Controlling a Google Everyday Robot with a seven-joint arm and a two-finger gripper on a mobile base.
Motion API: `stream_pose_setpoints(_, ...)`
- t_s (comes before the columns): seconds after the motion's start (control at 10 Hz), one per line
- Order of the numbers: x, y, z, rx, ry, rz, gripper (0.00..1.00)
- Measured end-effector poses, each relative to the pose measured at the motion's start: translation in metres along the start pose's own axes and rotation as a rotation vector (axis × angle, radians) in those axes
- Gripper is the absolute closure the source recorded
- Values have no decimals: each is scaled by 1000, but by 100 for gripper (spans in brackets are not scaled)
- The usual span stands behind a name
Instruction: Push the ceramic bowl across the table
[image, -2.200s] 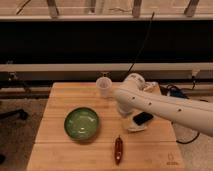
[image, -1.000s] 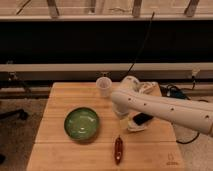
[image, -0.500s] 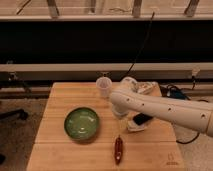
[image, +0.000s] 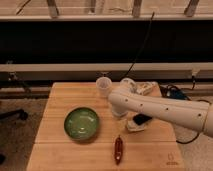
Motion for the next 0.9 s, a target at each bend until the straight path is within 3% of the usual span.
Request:
stream_pose_setpoints(0.6,-5,-3,11,-7,-7,-13,20)
stream_pose_setpoints(0.8,-6,-4,16,-9,-11,-17,30)
stream_pose_setpoints(0.9,-7,-4,18,-10,-12,-21,41)
